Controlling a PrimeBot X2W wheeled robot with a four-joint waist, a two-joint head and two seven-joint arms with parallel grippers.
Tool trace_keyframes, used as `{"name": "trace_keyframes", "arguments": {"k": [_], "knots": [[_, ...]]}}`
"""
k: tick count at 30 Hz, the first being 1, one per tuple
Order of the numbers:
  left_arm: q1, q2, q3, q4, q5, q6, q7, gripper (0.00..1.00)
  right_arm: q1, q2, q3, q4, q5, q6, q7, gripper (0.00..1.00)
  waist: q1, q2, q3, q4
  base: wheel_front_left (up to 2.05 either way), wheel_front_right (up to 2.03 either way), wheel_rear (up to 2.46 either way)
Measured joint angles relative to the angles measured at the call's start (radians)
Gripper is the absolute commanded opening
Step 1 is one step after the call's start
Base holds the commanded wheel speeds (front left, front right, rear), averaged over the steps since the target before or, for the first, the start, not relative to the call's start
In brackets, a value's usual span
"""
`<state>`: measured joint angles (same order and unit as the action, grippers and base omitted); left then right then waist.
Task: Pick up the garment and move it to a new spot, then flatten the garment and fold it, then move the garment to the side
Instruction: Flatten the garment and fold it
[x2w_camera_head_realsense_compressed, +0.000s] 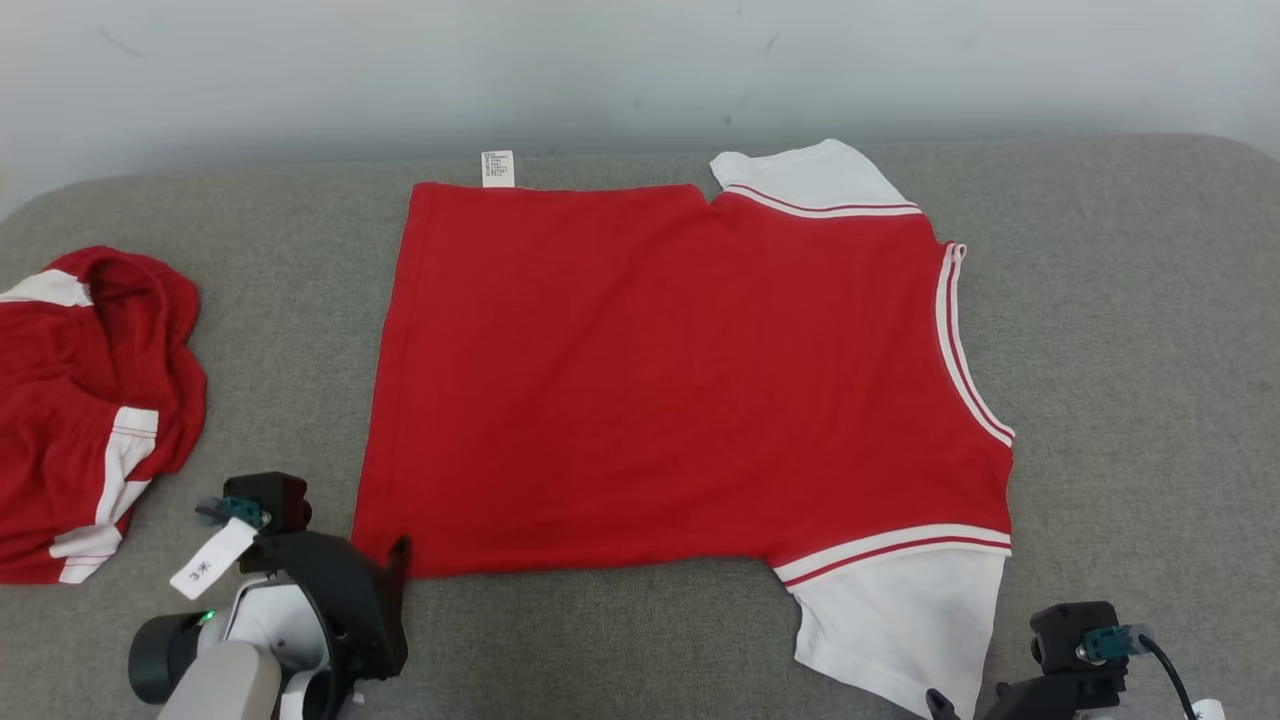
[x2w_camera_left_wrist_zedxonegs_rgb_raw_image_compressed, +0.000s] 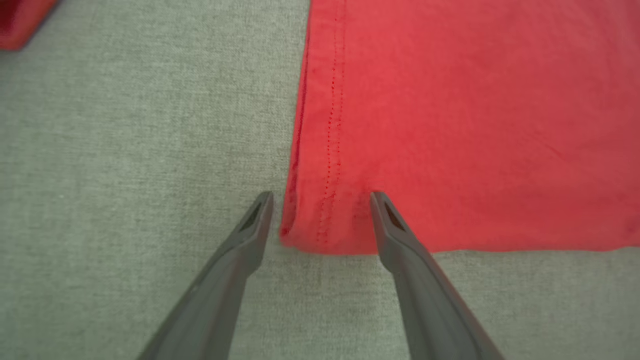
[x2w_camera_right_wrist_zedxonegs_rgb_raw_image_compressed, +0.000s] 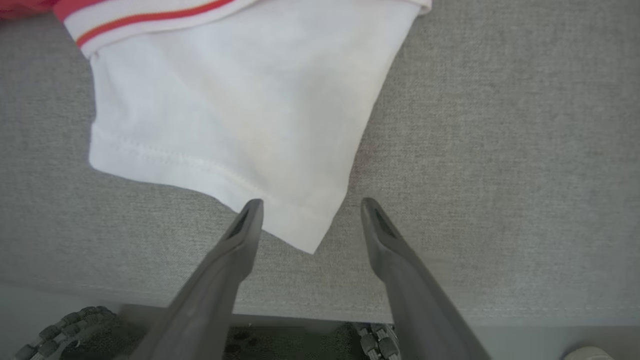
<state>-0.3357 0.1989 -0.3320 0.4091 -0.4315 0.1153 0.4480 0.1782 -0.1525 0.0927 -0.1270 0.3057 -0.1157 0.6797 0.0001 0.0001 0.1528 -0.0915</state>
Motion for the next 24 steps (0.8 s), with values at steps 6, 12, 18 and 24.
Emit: {"name": "trace_keyframes", "arguments": {"k": [6, 12, 18, 24], "knots": [[-0.029, -0.004, -0.001, 0.031, 0.013, 0.000, -0.003, 1.00, -0.002, 0.011, -0.030, 0.019, 0.000, -0.003, 0.025, 1.00, 0.0000, -0.0001, 0.015, 0.005, 0.00, 0.00, 0.00], [-0.047, -0.012, -0.006, 0.052, 0.020, 0.000, -0.017, 1.00, -0.007, 0.014, -0.064, 0.044, -0.002, -0.008, 0.024, 1.00, -0.0001, 0.0000, 0.026, 0.009, 0.00, 0.00, 0.00], [-0.078, -0.012, -0.006, 0.074, 0.021, -0.001, -0.027, 0.88, -0.043, 0.040, -0.063, 0.066, -0.002, -0.008, 0.019, 0.49, -0.0001, 0.0000, 0.037, 0.012, 0.00, 0.00, 0.00], [-0.083, -0.013, -0.007, 0.100, 0.024, -0.002, -0.036, 0.49, -0.057, 0.051, -0.059, 0.089, -0.003, -0.008, 0.017, 0.33, -0.0002, -0.0001, 0.042, 0.016, 0.00, 0.00, 0.00]]}}
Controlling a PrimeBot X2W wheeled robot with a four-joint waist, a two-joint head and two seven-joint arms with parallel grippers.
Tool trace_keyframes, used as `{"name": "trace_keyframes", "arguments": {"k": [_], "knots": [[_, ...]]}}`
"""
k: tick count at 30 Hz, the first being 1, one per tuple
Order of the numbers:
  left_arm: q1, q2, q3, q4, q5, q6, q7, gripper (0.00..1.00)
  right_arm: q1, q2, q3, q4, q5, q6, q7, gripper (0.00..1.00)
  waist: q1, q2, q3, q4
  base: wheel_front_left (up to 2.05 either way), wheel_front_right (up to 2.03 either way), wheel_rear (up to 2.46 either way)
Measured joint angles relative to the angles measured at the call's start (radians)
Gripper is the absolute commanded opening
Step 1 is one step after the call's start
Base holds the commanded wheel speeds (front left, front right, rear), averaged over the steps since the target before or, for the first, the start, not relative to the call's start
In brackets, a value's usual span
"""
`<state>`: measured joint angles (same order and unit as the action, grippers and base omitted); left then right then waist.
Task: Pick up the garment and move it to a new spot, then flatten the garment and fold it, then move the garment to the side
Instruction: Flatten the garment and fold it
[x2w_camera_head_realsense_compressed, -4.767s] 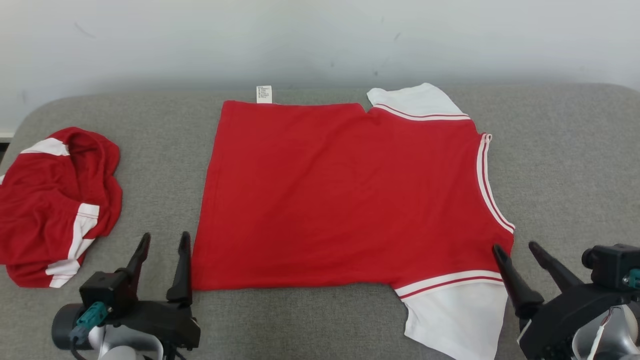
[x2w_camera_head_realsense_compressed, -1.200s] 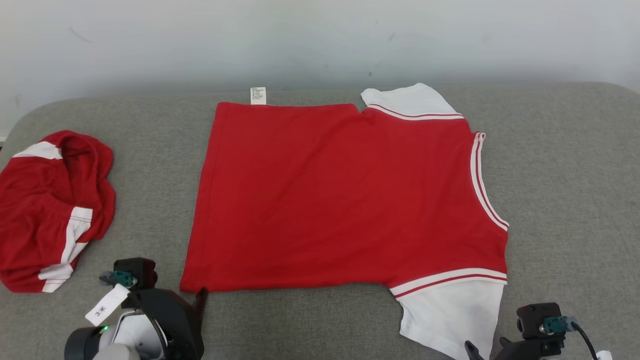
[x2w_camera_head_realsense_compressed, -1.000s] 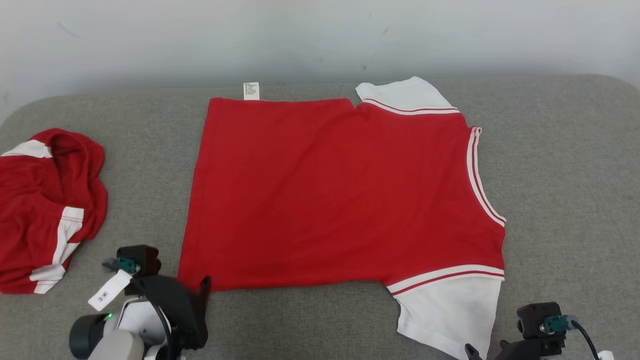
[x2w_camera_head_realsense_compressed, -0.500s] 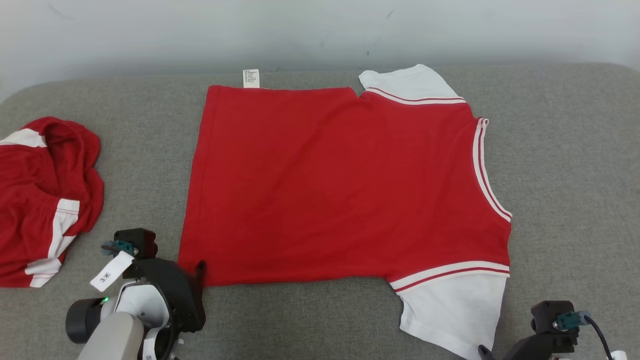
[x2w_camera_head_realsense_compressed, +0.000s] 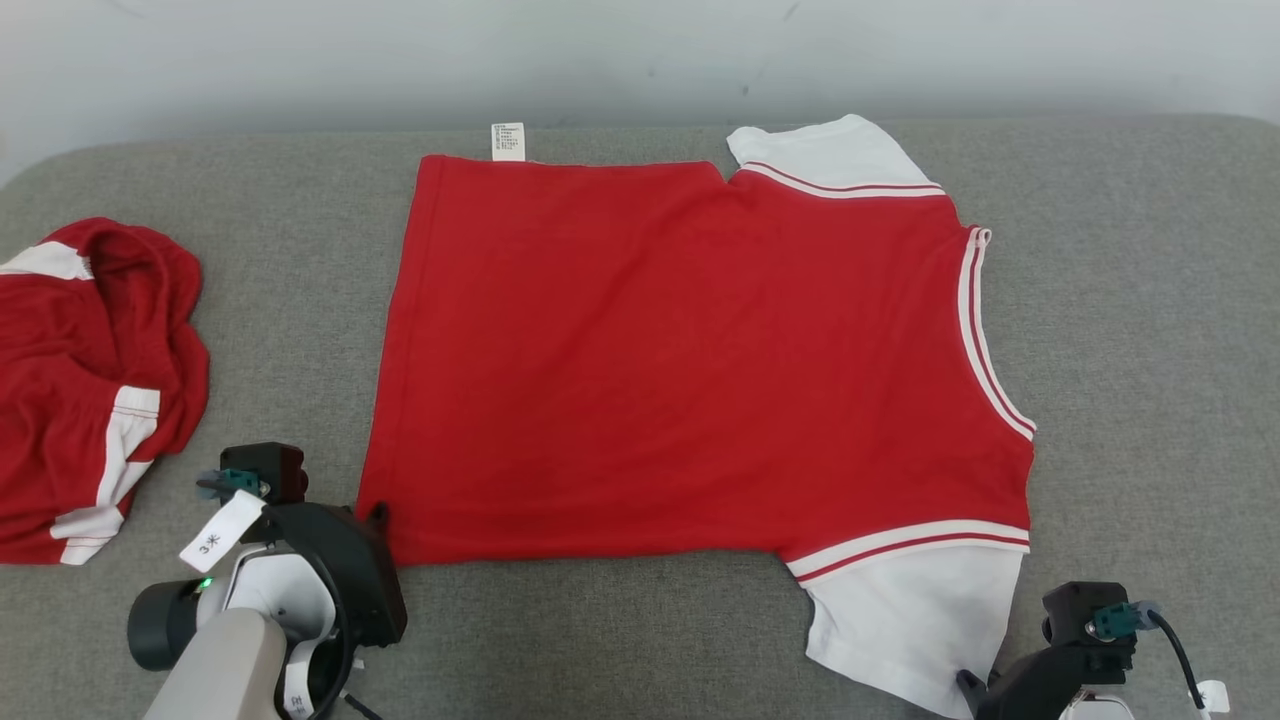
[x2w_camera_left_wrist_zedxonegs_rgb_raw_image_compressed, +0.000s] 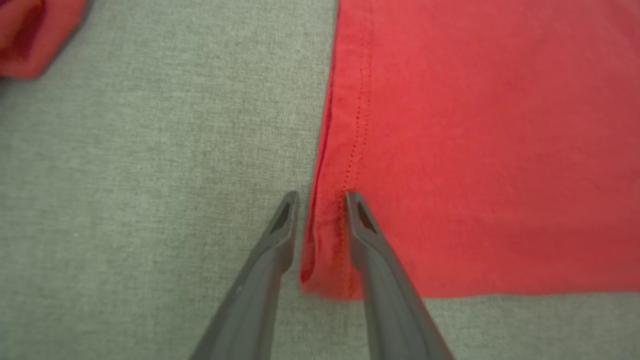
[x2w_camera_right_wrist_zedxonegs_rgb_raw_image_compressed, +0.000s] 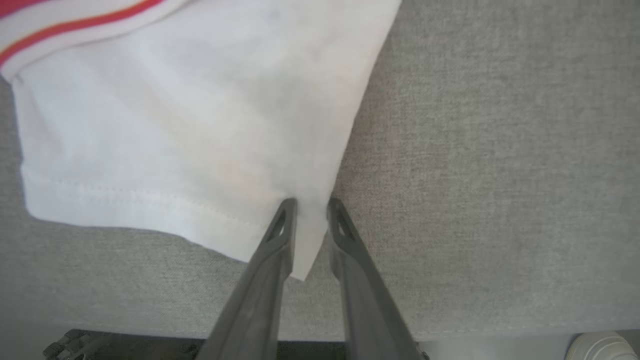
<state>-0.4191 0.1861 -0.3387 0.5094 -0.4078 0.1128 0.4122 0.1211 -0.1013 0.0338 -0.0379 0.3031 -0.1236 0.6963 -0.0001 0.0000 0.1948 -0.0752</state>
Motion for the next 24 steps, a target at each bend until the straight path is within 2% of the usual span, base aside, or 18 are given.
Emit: {"name": "trace_keyframes", "arguments": {"k": [1, 3, 4, 5, 6, 7, 8, 9, 10, 11, 12, 13, 14, 16, 24], "knots": [[-0.001, -0.001, 0.000, 0.003, 0.000, -0.001, -0.001, 0.49, -0.002, 0.000, 0.000, 0.003, -0.005, 0.000, 0.000, 0.33, 0.0000, 0.0000, 0.000, 0.001, 0.00, 0.00, 0.00], [-0.004, -0.003, -0.001, 0.014, 0.000, -0.008, -0.004, 0.34, -0.003, 0.000, -0.002, 0.006, -0.007, 0.000, 0.000, 0.25, 0.0000, 0.0000, 0.000, 0.003, 0.00, 0.00, 0.00], [-0.005, -0.004, -0.001, 0.018, 0.000, -0.009, -0.006, 0.25, -0.004, 0.000, -0.003, 0.008, -0.007, 0.000, 0.000, 0.11, 0.0000, 0.0000, 0.000, 0.004, 0.00, 0.00, 0.00], [-0.006, -0.006, -0.002, 0.022, 0.000, -0.009, -0.008, 0.16, -0.005, 0.001, -0.004, 0.009, -0.007, 0.000, 0.000, 0.11, 0.0000, 0.0000, 0.000, 0.004, 0.00, 0.00, 0.00], [-0.009, -0.007, -0.002, 0.026, -0.001, -0.017, -0.008, 0.11, -0.005, 0.001, -0.005, 0.010, -0.007, 0.000, 0.000, 0.18, 0.0000, 0.0000, -0.001, 0.005, 0.00, 0.00, 0.00], [-0.013, -0.010, -0.003, 0.031, -0.001, -0.017, -0.008, 0.13, -0.005, 0.002, -0.005, 0.012, -0.007, 0.000, 0.000, 0.25, 0.0000, 0.0000, -0.001, 0.005, 0.00, 0.00, 0.00], [-0.015, -0.011, -0.003, 0.034, -0.001, -0.017, -0.008, 0.20, -0.005, 0.002, -0.005, 0.012, -0.007, 0.000, 0.000, 0.31, 0.0000, 0.0000, -0.002, 0.005, 0.00, 0.00, 0.00], [-0.015, -0.012, -0.003, 0.037, -0.001, -0.017, -0.009, 0.31, -0.005, 0.002, -0.005, 0.013, -0.007, 0.000, 0.000, 0.43, 0.0000, 0.0000, -0.002, 0.005, 0.00, 0.00, 0.00], [-0.016, -0.012, -0.003, 0.040, -0.001, -0.017, -0.010, 0.40, -0.005, 0.003, -0.005, 0.016, -0.007, 0.000, 0.001, 0.47, 0.0000, 0.0000, -0.003, 0.005, 0.00, 0.00, 0.00], [-0.017, -0.013, -0.003, 0.045, -0.002, -0.017, -0.010, 0.59, -0.005, 0.004, -0.004, 0.020, -0.007, 0.000, 0.006, 0.80, 0.0000, 0.0000, -0.004, 0.005, 0.00, 0.00, 0.00], [-0.016, -0.015, -0.003, 0.048, -0.003, -0.017, -0.010, 0.76, -0.005, 0.005, -0.004, 0.023, -0.007, 0.000, 0.009, 0.93, 0.0000, 0.0000, -0.005, 0.005, 0.00, 0.00, 0.00], [-0.016, -0.017, -0.003, 0.049, -0.004, -0.017, -0.010, 0.84, -0.004, 0.007, -0.003, 0.025, -0.007, 0.000, 0.009, 1.00, 0.0000, 0.0000, -0.006, 0.005, 0.00, 0.00, 0.00], [-0.016, -0.020, -0.004, 0.051, -0.005, -0.018, -0.010, 0.92, -0.003, 0.008, -0.002, 0.027, -0.007, 0.000, 0.013, 1.00, 0.0000, 0.0000, -0.008, 0.005, 0.00, 0.00, 0.00], [-0.016, -0.022, -0.006, 0.053, -0.006, -0.027, -0.008, 1.00, -0.003, 0.009, -0.001, 0.030, -0.006, 0.000, 0.017, 1.00, 0.0000, 0.0000, -0.011, 0.005, 0.00, 0.00, 0.00], [0.021, -0.003, -0.004, 0.031, -0.016, -0.035, -0.005, 1.00, 0.006, 0.010, -0.009, 0.033, -0.006, 0.000, 0.025, 1.00, 0.0000, 0.0000, -0.025, 0.009, 0.00, 0.00, 0.00]]}}
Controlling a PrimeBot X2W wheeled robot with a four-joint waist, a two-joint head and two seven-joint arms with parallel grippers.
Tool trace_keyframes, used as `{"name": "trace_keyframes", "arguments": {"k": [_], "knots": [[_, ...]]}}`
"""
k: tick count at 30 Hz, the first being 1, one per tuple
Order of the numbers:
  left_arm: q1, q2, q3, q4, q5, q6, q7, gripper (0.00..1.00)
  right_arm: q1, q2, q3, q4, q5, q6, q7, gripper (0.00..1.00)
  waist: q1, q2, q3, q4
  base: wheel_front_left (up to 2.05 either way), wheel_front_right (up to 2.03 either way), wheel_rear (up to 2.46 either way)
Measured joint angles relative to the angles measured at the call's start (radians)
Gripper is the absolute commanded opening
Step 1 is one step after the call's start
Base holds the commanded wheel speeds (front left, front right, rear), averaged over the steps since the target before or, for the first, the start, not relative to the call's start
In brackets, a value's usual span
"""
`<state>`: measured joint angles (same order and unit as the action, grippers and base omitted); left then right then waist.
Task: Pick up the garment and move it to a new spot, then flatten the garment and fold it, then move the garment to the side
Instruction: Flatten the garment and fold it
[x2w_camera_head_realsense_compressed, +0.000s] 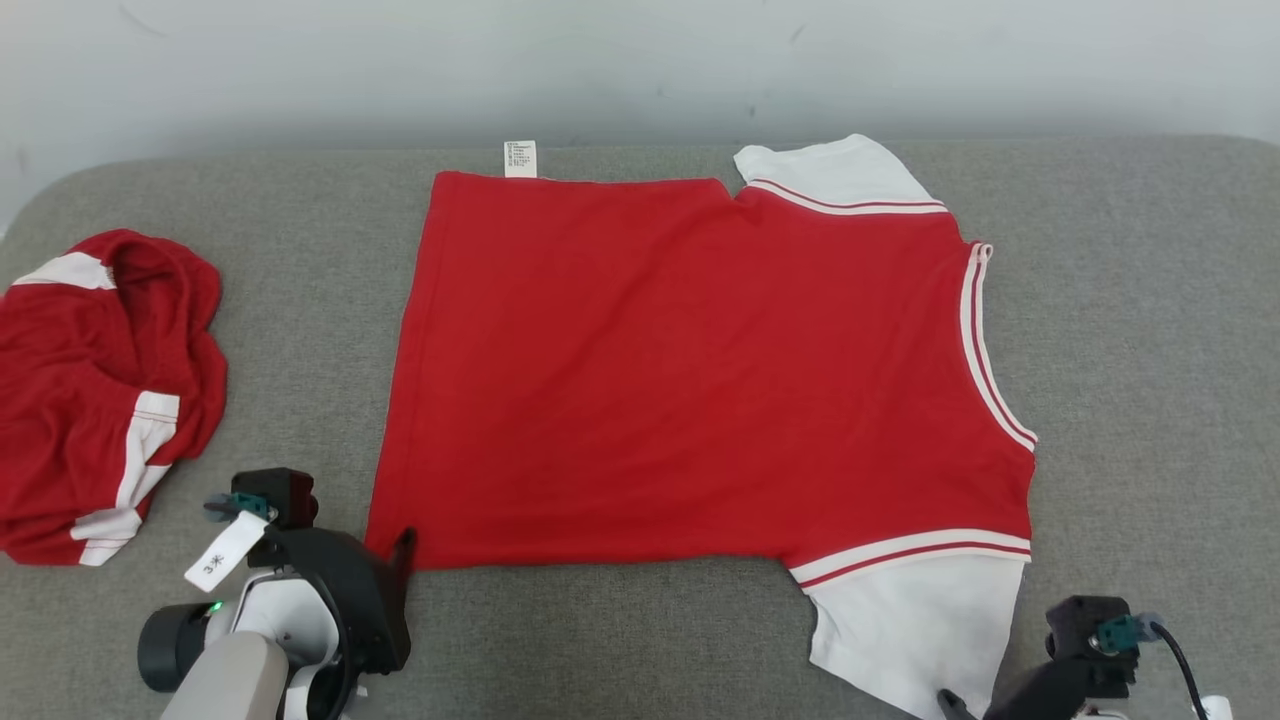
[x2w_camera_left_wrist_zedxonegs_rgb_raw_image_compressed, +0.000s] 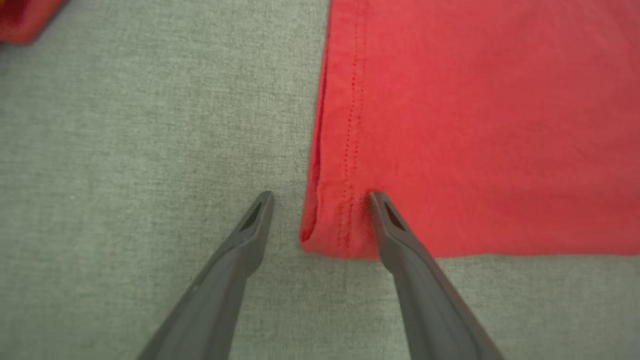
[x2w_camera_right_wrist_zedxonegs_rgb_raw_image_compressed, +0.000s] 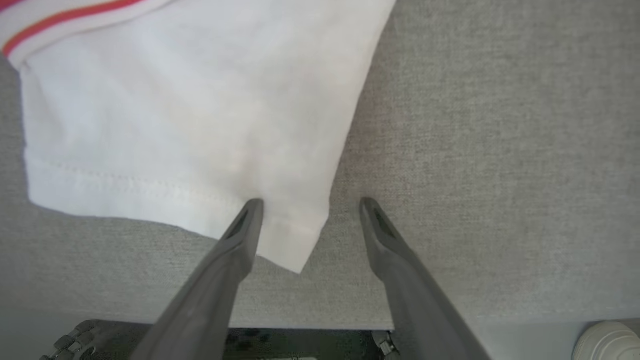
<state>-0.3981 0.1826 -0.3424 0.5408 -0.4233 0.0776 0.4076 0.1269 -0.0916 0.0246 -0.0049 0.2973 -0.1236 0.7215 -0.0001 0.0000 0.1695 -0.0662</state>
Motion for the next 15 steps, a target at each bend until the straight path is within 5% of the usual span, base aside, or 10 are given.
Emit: {"name": "trace_keyframes", "arguments": {"k": [4, 9, 10, 12, 15], "knots": [[0.022, 0.003, -0.006, -0.023, 0.000, -0.009, 0.015, 1.00, 0.033, 0.001, -0.019, -0.002, 0.001, 0.000, 0.000, 1.00, 0.0000, 0.0001, -0.010, 0.015, 0.00, 0.00, 0.00], [0.030, 0.006, -0.005, -0.028, -0.023, -0.009, 0.021, 0.69, 0.032, 0.001, -0.016, -0.002, 0.001, -0.001, 0.010, 1.00, 0.0000, 0.0001, -0.019, 0.024, 0.00, 0.00, 0.00], [0.030, 0.005, -0.005, -0.028, -0.024, -0.009, 0.023, 0.56, 0.032, 0.001, -0.015, -0.002, 0.001, -0.001, 0.010, 1.00, 0.0000, 0.0000, -0.019, 0.025, 0.00, 0.00, 0.00], [0.030, 0.002, -0.007, -0.029, -0.026, -0.009, 0.024, 0.49, 0.032, 0.001, -0.012, -0.001, 0.001, -0.001, 0.013, 0.99, 0.0001, 0.0000, -0.020, 0.025, 0.00, 0.00, 0.00], [0.031, -0.002, -0.009, -0.031, -0.026, -0.009, 0.025, 0.44, 0.032, 0.001, -0.008, -0.001, 0.001, -0.001, 0.019, 0.71, 0.0000, 0.0000, -0.021, 0.024, 0.00, 0.00, 0.00]]}}
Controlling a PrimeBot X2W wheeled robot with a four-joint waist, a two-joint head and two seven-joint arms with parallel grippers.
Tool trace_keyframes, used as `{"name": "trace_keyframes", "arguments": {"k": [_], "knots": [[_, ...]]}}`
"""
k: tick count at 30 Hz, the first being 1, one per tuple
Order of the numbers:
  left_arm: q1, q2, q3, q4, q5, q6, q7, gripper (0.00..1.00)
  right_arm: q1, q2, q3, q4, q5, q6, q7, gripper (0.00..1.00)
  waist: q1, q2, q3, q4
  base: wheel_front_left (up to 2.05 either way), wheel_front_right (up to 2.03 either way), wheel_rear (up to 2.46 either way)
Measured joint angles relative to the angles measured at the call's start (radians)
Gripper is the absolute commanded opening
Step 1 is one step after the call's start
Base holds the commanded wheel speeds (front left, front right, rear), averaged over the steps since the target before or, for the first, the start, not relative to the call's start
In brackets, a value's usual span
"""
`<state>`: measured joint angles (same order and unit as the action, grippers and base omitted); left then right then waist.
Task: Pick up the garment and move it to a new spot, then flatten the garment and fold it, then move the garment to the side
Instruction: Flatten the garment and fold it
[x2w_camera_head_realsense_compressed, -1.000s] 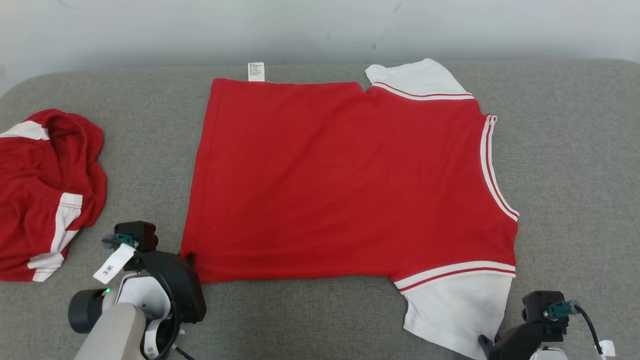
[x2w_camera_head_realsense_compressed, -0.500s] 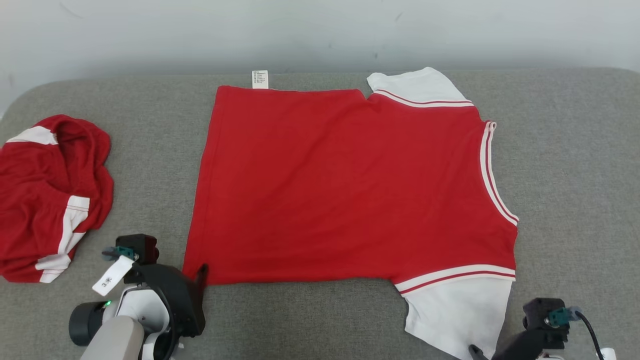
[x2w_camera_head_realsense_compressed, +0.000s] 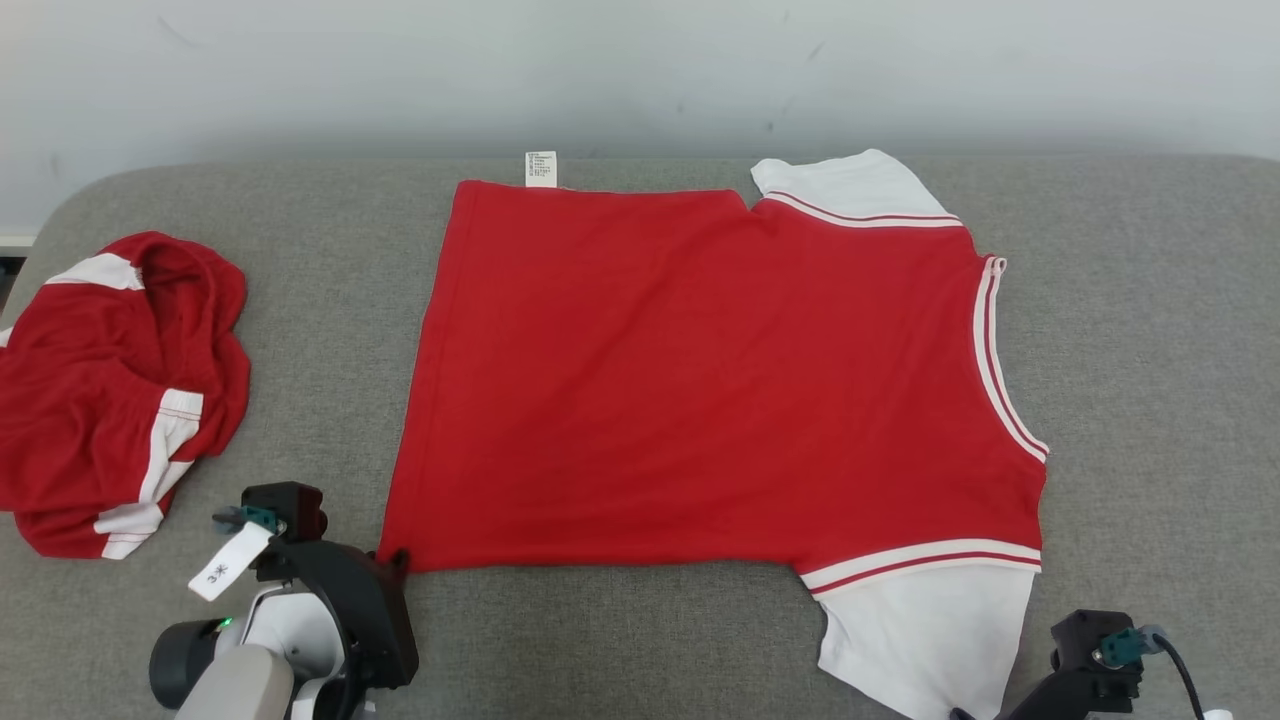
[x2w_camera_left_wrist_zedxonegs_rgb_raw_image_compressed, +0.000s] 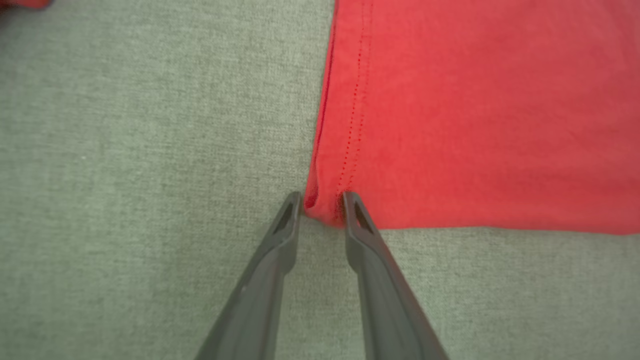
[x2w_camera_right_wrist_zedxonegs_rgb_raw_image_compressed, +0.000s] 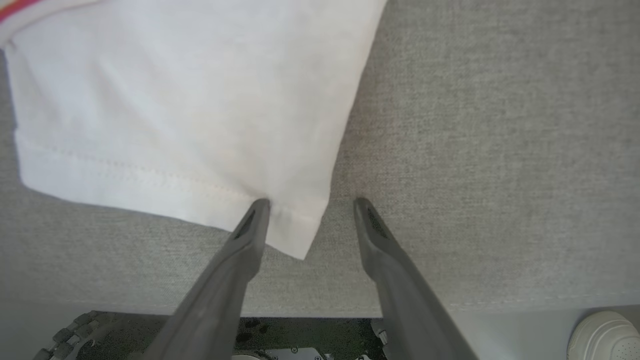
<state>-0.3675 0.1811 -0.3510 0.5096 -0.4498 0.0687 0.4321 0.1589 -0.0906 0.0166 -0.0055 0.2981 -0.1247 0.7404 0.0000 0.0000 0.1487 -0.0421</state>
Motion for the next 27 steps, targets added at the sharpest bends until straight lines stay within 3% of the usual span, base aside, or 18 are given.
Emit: {"name": "trace_keyframes", "arguments": {"k": [1, 2, 4, 5, 7, 10, 11, 27], "knots": [[0.001, 0.000, 0.000, -0.001, 0.000, 0.000, 0.000, 0.43, 0.000, 0.001, 0.003, 0.002, 0.000, 0.000, 0.000, 0.70, 0.0000, 0.0000, 0.000, -0.001, 0.00, 0.00, 0.00], [0.005, 0.001, 0.002, -0.003, -0.002, 0.000, 0.000, 0.38, -0.001, 0.001, 0.007, 0.002, 0.000, 0.000, 0.004, 0.50, 0.0000, 0.0000, -0.001, -0.002, 0.00, 0.00, 0.00], [0.013, 0.001, 0.001, -0.005, -0.002, 0.000, 0.000, 0.33, 0.000, 0.004, 0.009, 0.004, 0.000, 0.000, 0.008, 0.47, 0.0000, 0.0000, -0.001, -0.005, 0.00, 0.00, 0.00], [0.014, 0.002, 0.001, -0.006, -0.002, -0.001, 0.000, 0.16, 0.000, 0.006, 0.009, 0.005, 0.000, 0.000, 0.008, 0.45, 0.0000, 0.0000, -0.002, -0.006, 0.00, 0.00, 0.00], [0.014, 0.002, 0.001, -0.007, -0.002, -0.008, 0.000, 0.00, 0.000, 0.006, 0.009, 0.005, 0.000, 0.000, 0.009, 0.43, 0.0000, 0.0000, -0.001, -0.008, 0.00, 0.00, 0.00], [0.015, 0.003, 0.001, -0.011, -0.002, -0.007, 0.003, 0.00, 0.000, 0.008, 0.012, 0.006, 0.001, 0.000, 0.009, 0.22, 0.0000, 0.0000, -0.001, -0.010, 0.00, 0.00, 0.00], [0.015, 0.003, 0.001, -0.011, -0.003, -0.007, 0.003, 0.00, 0.000, 0.009, 0.013, 0.006, 0.001, 0.000, 0.009, 0.02, 0.0000, 0.0000, 0.000, -0.010, 0.00, 0.00, 0.00], [0.020, 0.002, 0.022, -0.106, -0.018, -0.007, -0.039, 0.00, 0.017, 0.010, -0.035, -0.095, 0.050, 0.002, -0.021, 0.00, 0.0002, 0.0001, -0.003, -0.009, 0.00, 0.00, 0.00]]}}
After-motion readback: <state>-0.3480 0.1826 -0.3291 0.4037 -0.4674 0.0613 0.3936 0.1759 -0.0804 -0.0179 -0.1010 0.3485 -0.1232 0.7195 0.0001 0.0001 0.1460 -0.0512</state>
